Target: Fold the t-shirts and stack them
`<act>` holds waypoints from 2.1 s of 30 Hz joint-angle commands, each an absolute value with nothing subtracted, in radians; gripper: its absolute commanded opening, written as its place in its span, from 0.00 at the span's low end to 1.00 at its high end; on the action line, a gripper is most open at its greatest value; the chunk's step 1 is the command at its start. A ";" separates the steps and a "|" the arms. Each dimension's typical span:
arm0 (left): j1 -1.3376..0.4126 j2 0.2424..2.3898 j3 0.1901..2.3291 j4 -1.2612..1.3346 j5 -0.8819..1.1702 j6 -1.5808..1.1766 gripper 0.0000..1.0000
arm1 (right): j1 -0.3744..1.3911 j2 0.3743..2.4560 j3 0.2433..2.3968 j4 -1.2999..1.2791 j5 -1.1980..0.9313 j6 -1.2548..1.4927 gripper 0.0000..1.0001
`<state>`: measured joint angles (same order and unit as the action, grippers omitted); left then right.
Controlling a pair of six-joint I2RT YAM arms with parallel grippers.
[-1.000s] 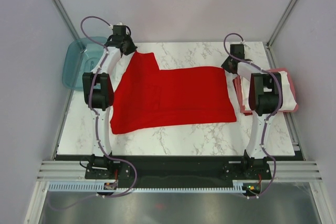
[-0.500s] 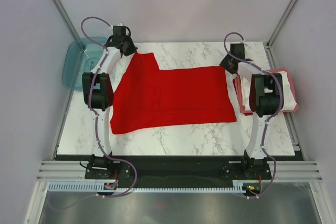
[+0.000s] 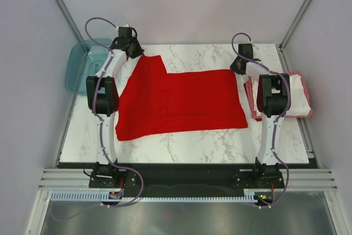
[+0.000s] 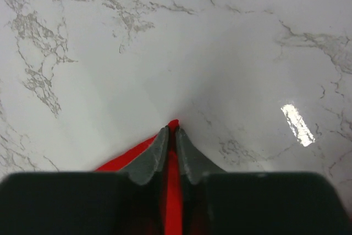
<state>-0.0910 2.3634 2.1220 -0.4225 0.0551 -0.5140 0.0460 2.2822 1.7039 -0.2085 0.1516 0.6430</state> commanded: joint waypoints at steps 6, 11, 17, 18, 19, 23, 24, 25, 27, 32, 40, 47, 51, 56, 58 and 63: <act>-0.086 2.303 2.128 -0.383 0.074 -0.462 0.02 | 0.058 2.261 1.750 -0.248 0.184 0.620 0.00; -0.086 2.275 2.108 -0.384 0.083 -0.463 0.02 | 0.051 2.209 1.730 -0.253 0.198 0.615 0.00; -0.086 2.221 2.066 -0.385 0.081 -0.454 0.02 | 0.046 2.146 1.694 -0.253 0.198 0.624 0.00; -0.086 2.212 2.060 -0.382 0.084 -0.454 0.02 | 0.041 2.137 1.689 -0.253 0.192 0.624 0.00; -0.086 2.203 2.039 -0.379 0.087 -0.454 0.02 | 0.041 2.135 1.678 -0.253 0.180 0.629 0.00; -0.086 2.158 1.976 -0.359 0.110 -0.456 0.02 | 0.037 2.118 1.652 -0.253 0.153 0.635 0.00; -0.086 2.149 1.964 -0.356 0.112 -0.454 0.02 | 0.037 2.106 1.643 -0.253 0.152 0.638 0.00; -0.087 2.129 1.938 -0.353 0.112 -0.453 0.02 | 0.038 2.102 1.625 -0.252 0.150 0.638 0.00; -0.087 2.106 1.904 -0.341 0.117 -0.451 0.02 | 0.035 2.083 1.609 -0.252 0.141 0.640 0.00; -0.087 1.999 1.763 -0.298 0.114 -0.445 0.02 | 0.035 2.028 1.537 -0.252 0.130 0.644 0.00; -0.087 1.813 1.539 -0.259 0.107 -0.436 0.02 | 0.035 1.905 1.393 -0.250 0.117 0.634 0.00; -0.087 1.642 1.355 -0.236 0.094 -0.439 0.02 | 0.035 1.780 1.278 -0.253 0.133 0.620 0.00; -0.091 1.545 1.244 -0.216 0.078 -0.456 0.02 | 0.035 1.715 1.230 -0.268 0.143 0.611 0.00; -0.097 1.431 1.118 -0.210 0.049 -0.482 0.02 | 0.035 1.655 1.171 -0.282 0.155 0.600 0.00; -0.103 1.407 1.075 -0.212 0.037 -0.489 0.02 | 0.035 1.640 1.146 -0.284 0.160 0.597 0.00; -0.138 1.309 0.973 -0.215 -0.036 -0.508 0.02 | 0.035 1.600 1.085 -0.285 0.176 0.583 0.00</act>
<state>-0.1093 1.3861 1.0191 -0.2489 0.0452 -0.4858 0.0410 1.6512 1.1175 -0.2813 0.1398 0.6056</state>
